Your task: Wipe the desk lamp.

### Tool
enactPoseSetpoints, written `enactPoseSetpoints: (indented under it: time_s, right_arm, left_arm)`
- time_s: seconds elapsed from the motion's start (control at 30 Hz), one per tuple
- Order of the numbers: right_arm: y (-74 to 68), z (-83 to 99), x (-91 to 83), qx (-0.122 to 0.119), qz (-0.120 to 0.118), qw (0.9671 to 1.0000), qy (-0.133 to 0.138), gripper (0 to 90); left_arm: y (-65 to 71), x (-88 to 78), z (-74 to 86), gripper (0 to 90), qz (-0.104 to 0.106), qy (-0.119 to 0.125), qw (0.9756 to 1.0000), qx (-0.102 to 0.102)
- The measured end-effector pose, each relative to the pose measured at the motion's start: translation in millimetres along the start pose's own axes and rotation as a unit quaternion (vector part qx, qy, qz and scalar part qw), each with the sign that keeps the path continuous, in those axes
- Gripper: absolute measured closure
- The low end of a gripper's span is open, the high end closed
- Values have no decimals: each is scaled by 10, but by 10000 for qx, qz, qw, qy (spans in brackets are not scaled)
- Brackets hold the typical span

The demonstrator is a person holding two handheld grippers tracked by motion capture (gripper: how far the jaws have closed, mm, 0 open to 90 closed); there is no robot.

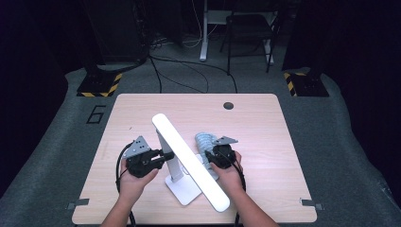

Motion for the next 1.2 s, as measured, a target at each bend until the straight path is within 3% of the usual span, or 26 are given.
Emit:
enactPoseSetpoints:
  time_s: [0.2,0.33,0.43,0.53,0.77,1.03,1.2]
  right_arm:
    - [97,25,76,-150,225,9995,-171,631]
    - [44,7,115,-354,-131,9993,-54,625]
    - [13,10,103,-496,-234,9985,-34,631]
    - [12,49,60,-336,-362,9988,-52,637]
    - [-5,248,-170,-150,-482,9987,-49,640]
    - [-39,554,-561,-321,-664,9971,-160,641]
    - [-70,551,-563,-270,-687,9972,-142,640]
  left_arm:
    - [-5,87,51,733,-16,-24,9999,-113]
    - [-10,106,56,754,-119,-42,9999,74]
    - [-19,97,59,759,-268,-20,9995,141]
    - [-24,100,57,752,-393,29,9991,171]
    - [-7,103,58,749,-502,55,9986,136]
    - [-2,98,60,746,-512,17,9986,124]
    - [-15,99,55,748,-442,-16,9989,135]
Point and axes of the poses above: each handheld gripper's, and its own axes: x roughly forward along the jaws, z roughly out of its underside, y roughly to its right, the point moved 5 cm from there along x, roughly forward along the jaws, and after that the axes turned 10 degrees about -x, right-handed, at the moved point
